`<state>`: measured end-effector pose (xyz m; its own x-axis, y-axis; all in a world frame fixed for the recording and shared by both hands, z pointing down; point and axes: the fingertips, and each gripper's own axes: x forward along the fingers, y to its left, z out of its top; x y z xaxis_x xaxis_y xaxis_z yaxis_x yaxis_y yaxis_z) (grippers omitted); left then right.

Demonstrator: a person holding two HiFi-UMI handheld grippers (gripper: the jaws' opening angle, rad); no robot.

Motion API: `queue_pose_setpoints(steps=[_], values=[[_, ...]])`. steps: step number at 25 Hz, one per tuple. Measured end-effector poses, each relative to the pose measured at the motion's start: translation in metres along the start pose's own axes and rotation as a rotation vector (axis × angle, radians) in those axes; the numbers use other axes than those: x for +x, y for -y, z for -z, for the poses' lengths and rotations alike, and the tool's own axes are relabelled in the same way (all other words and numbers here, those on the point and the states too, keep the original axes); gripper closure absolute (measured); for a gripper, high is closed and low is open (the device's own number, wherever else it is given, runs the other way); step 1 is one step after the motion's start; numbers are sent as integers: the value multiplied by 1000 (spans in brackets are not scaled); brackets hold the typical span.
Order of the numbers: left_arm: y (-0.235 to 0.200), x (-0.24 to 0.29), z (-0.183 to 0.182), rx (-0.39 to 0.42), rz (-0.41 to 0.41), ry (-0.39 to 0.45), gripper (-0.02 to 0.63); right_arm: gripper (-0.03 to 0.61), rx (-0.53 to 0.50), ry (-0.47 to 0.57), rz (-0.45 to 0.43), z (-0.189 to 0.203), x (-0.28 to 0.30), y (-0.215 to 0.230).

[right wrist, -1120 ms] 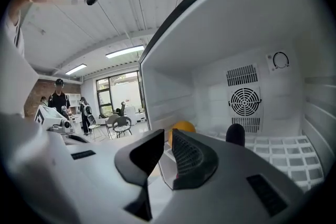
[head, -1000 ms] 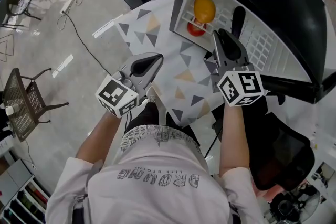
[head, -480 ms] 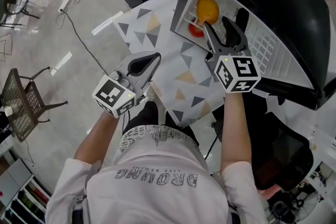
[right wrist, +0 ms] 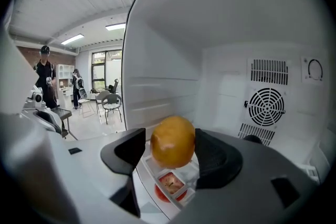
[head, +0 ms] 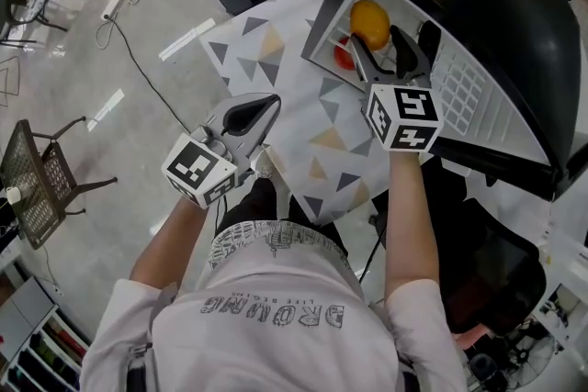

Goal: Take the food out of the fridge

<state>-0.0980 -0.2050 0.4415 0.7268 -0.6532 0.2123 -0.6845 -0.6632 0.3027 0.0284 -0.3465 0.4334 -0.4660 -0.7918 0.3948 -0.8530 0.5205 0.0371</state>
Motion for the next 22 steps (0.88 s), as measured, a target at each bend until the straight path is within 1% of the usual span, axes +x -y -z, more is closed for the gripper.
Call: queue_pose_setpoints(steps=[5,9,16,22], values=[[-6,-3,-1,-2,-6,2,607,318,-22,-42,19,6,9,2],[-10,-4,-2,-3,-7,4,607,318,-32,-50,33,7,11,3],[-8,-3,-5,4,8,5,607,316,-31,-24,38,-1,4,0],[1,-1,-11,24,31,5,607,314,-8,-3,38,-1,-16,-1]])
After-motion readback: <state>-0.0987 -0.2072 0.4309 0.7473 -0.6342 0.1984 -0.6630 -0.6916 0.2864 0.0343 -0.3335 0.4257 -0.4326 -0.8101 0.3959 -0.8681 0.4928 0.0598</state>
